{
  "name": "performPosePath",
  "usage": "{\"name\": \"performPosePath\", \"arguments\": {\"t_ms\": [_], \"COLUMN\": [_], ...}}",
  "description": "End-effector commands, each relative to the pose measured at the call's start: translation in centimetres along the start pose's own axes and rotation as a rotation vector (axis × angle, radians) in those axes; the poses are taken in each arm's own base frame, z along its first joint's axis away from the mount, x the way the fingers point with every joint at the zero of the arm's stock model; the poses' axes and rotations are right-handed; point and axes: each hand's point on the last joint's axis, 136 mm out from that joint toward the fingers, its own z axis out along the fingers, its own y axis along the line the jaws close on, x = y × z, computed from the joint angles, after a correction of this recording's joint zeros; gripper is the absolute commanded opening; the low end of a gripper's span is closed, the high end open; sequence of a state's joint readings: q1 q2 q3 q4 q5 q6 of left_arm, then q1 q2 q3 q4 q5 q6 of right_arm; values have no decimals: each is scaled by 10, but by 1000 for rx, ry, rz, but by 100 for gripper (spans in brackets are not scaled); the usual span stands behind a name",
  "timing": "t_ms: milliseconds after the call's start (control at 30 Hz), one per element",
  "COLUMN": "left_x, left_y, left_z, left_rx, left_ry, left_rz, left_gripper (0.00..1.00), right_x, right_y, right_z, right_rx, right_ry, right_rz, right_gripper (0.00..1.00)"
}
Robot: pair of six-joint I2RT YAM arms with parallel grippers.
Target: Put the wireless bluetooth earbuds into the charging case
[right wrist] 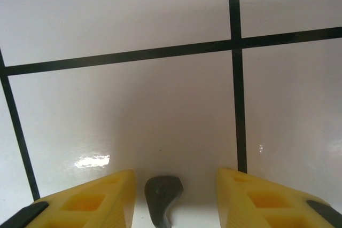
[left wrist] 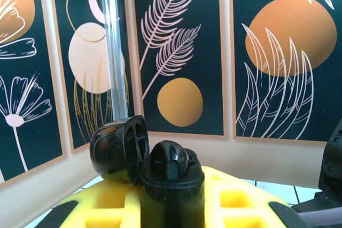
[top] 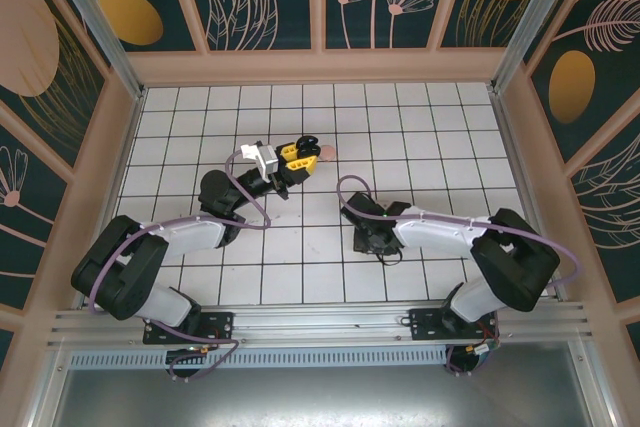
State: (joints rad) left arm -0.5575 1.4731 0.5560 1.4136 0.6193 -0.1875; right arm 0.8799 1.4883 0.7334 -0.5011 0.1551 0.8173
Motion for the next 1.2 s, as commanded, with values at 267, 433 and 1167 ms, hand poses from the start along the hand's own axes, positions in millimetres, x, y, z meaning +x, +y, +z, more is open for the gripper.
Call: {"name": "performPosePath", "arguments": {"t_ms": [267, 433, 1167], "left_x": [-16, -16, -23], "left_y": [-7, -7, -11], "left_z": [1, 1, 5], "left_rx": [22, 23, 54], "left_ry": [-46, -46, -46], "left_rz": [44, 42, 65], "left_gripper": [0, 0, 0], "right_x": [4, 5, -78], "right_y": [12, 12, 40], "right_z": [6, 5, -110], "right_rx": [-7, -9, -261], "right_ry": [17, 16, -305], "right_rz": [-32, -29, 58], "right_gripper": [37, 30, 16]}}
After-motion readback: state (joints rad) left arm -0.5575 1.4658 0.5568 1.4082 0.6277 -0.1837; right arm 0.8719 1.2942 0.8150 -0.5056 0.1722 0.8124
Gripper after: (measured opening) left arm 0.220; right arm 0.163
